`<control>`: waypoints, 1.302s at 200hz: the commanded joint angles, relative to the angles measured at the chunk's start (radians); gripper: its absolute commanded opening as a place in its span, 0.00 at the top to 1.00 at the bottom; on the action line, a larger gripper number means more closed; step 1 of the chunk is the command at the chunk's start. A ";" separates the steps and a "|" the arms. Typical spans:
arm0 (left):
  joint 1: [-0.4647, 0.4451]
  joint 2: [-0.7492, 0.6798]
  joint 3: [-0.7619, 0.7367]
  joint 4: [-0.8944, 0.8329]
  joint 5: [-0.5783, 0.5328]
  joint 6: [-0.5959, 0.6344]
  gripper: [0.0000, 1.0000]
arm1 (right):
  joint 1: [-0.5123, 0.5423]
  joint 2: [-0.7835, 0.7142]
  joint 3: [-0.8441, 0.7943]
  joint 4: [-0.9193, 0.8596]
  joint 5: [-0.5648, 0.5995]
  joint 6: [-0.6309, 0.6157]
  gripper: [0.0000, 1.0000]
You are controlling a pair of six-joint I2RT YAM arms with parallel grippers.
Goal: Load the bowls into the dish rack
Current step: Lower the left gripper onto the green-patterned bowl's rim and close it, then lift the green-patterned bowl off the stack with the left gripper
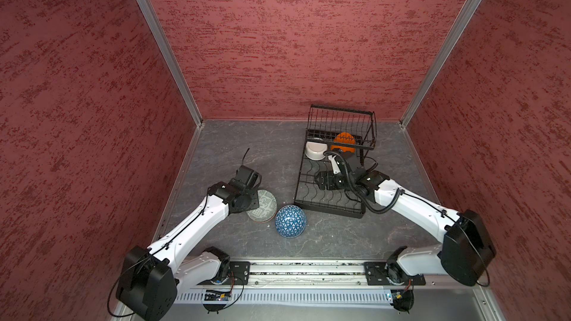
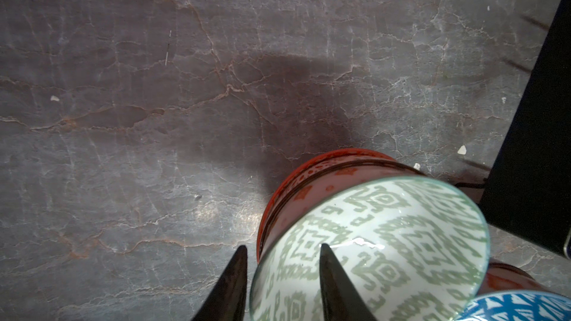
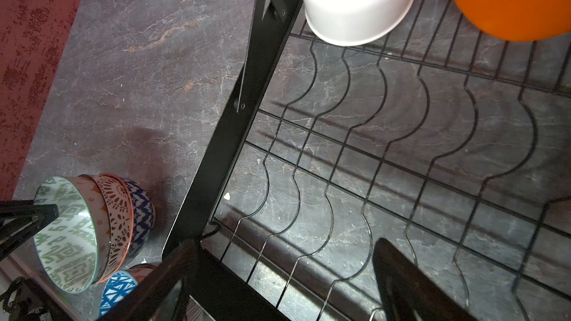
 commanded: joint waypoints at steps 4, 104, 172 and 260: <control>-0.005 -0.004 -0.011 0.026 -0.020 0.002 0.63 | 0.002 0.002 0.003 0.020 -0.012 0.001 0.10; -0.002 0.012 -0.035 0.067 -0.030 -0.005 0.76 | 0.003 -0.015 -0.002 0.016 -0.019 0.011 0.10; -0.002 -0.004 -0.035 0.061 -0.038 -0.004 0.85 | 0.003 -0.008 -0.007 0.021 -0.031 0.013 0.10; 0.001 -0.050 -0.026 0.044 -0.028 0.009 0.99 | 0.003 0.015 -0.007 0.035 -0.046 0.008 0.10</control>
